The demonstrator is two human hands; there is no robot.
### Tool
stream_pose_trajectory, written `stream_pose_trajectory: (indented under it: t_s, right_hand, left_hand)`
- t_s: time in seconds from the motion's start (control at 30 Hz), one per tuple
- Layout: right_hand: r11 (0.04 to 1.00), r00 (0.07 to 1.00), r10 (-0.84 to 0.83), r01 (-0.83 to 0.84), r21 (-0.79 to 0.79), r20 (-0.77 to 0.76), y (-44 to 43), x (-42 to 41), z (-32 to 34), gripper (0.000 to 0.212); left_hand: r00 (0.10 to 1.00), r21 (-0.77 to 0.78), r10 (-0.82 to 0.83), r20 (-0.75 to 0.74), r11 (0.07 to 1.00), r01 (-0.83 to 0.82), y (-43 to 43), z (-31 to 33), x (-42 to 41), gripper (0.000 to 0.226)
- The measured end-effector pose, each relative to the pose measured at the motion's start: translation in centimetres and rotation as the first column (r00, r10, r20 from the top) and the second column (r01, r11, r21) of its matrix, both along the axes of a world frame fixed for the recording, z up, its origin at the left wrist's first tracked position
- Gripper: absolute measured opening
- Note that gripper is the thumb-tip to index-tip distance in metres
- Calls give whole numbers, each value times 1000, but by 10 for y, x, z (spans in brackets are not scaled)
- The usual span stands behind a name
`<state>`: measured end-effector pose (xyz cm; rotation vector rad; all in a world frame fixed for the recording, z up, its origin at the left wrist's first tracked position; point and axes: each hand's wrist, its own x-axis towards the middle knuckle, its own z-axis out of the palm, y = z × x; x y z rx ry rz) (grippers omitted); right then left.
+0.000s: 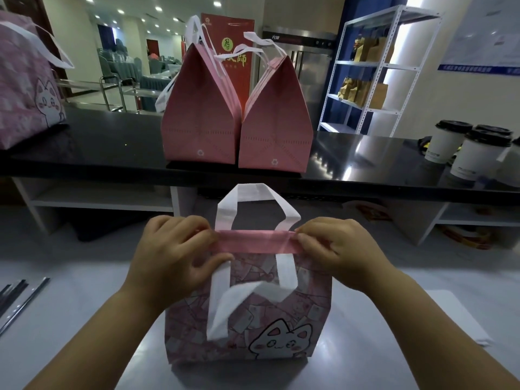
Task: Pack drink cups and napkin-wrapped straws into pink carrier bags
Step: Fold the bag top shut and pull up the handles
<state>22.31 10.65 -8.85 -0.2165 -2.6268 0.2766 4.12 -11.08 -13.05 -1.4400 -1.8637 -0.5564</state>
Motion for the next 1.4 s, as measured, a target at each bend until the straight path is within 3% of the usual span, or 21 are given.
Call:
stream_pose_trajectory:
  t_s: [0.07,0.27,0.47,0.63,0.8,0.93,1.13,1.27,1.33,1.4]
  right_hand:
    - [997,998,-56,56,61,-8,-6,-7,0,23]
    - [992,981,-98,83,96,165,-24,-22,6,46]
    - [997,992,-76,76,5,100,-32,-31,-2,22]
    - [999,996,-44,43,10,79,-32,-29,-7,30]
    - [986,980,-168,164,43,110,-22,-24,-9,48]
    - [989,986,-139,144,-41,96,-16,-18,-10,41]
    - [956,996,-28,50,-288,80,-10,-10,-6,4]
    - [916,991,-68,108,-387,118,-4,-2,-5,20]
    - [912,988,-121,147,-382,92,-1,1,-6,13]
    - [919,984,-170,179,-351,55,0,2,-5,7]
  left_hand:
    - [999,-14,37,9,999,-37,3,3,2,43]
    - [993,-49,114,37,992,-112,16,14,15,37]
    - [992,-117,118,36,987,-113,20,8,21,35]
    - [994,-111,74,86,992,-64,18,7,16,33]
    - [989,-106,57,137,994,-42,15,11,12,41]
    - [986,-102,53,161,994,-37,14,12,9,43]
    - [981,-94,24,194,996,-6,11,14,6,46]
    - [971,-18,6,238,1000,-2,4,14,3,59]
    - [966,15,-9,259,1000,5,0,12,1,67]
    - [953,40,-17,303,999,5,-3,10,-1,57]
